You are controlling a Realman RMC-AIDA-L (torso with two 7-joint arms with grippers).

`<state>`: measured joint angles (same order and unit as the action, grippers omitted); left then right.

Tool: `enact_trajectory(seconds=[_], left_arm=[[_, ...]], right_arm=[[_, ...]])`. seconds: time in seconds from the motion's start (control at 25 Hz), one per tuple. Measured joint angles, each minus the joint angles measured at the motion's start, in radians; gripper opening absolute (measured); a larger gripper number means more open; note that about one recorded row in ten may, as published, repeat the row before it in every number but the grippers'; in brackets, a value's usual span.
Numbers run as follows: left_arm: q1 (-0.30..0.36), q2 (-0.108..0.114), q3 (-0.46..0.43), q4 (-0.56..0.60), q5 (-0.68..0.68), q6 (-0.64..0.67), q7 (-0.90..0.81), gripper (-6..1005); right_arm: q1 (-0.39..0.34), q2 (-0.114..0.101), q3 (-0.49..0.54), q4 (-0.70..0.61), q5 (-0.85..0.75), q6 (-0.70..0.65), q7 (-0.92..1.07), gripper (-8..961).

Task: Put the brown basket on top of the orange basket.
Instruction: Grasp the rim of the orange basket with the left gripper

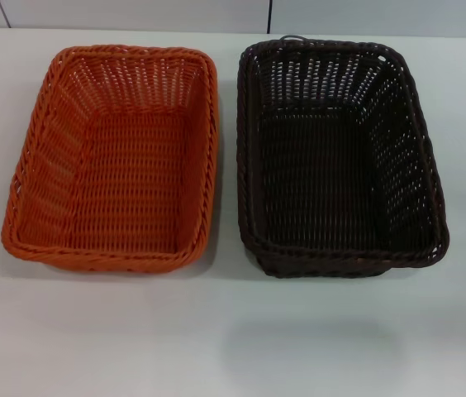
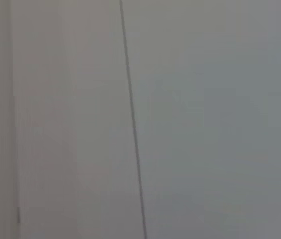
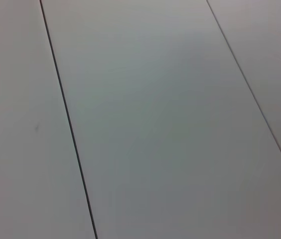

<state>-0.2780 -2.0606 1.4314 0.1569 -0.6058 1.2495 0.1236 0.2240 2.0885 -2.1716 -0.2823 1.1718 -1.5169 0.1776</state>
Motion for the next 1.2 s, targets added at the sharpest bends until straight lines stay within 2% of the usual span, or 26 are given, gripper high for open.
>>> enact_trajectory(seconds=[0.24,0.28,0.36,0.4,0.44,0.48,0.56,0.64,0.8,0.84,0.88,0.96,1.0,1.04,1.12,1.2], left_arm=[[-0.001,0.001,0.021,0.007,0.0,-0.004,0.0,805],[-0.003,0.017,0.066,0.032,0.007,-0.038,-0.005,805],[0.023,0.049,0.092,0.123,0.068,-0.15,-0.048,805],[0.03,0.055,0.093,0.143,0.08,-0.172,-0.055,804],[0.072,0.084,0.093,0.277,0.135,-0.322,-0.087,804],[0.072,0.084,0.093,0.277,0.135,-0.322,-0.087,804],[0.11,0.109,0.076,0.425,0.188,-0.506,-0.086,804],[0.132,0.12,0.039,0.544,0.234,-0.652,-0.068,804],[0.169,0.131,-0.024,0.787,0.346,-0.978,-0.063,804],[0.178,0.138,-0.028,0.92,0.385,-1.16,-0.059,804],[0.178,0.138,-0.028,0.92,0.385,-1.16,-0.059,805],[0.179,0.145,-0.028,1.026,0.404,-1.325,-0.048,805],[0.179,0.145,-0.028,1.026,0.404,-1.325,-0.048,805],[0.168,0.157,-0.029,1.158,0.372,-1.556,0.007,805],[0.151,0.159,-0.039,1.224,0.303,-1.695,0.092,805],[0.12,0.14,-0.09,1.29,0.196,-1.864,0.24,805]], right_arm=[[0.0,-0.001,0.0,0.0,0.0,0.006,0.012,830],[0.0,-0.001,0.0,0.0,0.0,0.006,0.012,830],[0.0,-0.001,0.0,0.0,0.0,0.007,0.012,830],[0.001,-0.001,-0.001,-0.001,0.0,0.007,0.012,830],[0.001,-0.001,0.0,-0.002,0.0,0.006,0.013,830],[0.001,-0.001,0.0,-0.003,0.0,0.005,0.013,830],[0.002,-0.002,0.0,-0.006,0.0,0.003,0.014,830],[0.004,-0.003,0.0,-0.008,0.0,0.003,0.014,830],[0.007,-0.003,0.0,-0.01,0.0,0.005,0.023,830],[0.009,-0.004,0.0,-0.009,0.0,0.005,0.029,830],[0.009,-0.004,0.0,-0.009,0.0,0.005,0.029,830],[0.011,-0.005,0.0,-0.008,0.0,0.006,0.032,830],[0.012,-0.005,0.0,-0.008,0.0,0.008,0.035,831],[0.014,-0.006,-0.001,-0.005,-0.001,0.01,0.037,831],[0.015,-0.006,-0.001,-0.005,-0.001,0.01,0.037,831],[0.018,-0.005,-0.002,-0.004,-0.005,0.011,0.037,831]])
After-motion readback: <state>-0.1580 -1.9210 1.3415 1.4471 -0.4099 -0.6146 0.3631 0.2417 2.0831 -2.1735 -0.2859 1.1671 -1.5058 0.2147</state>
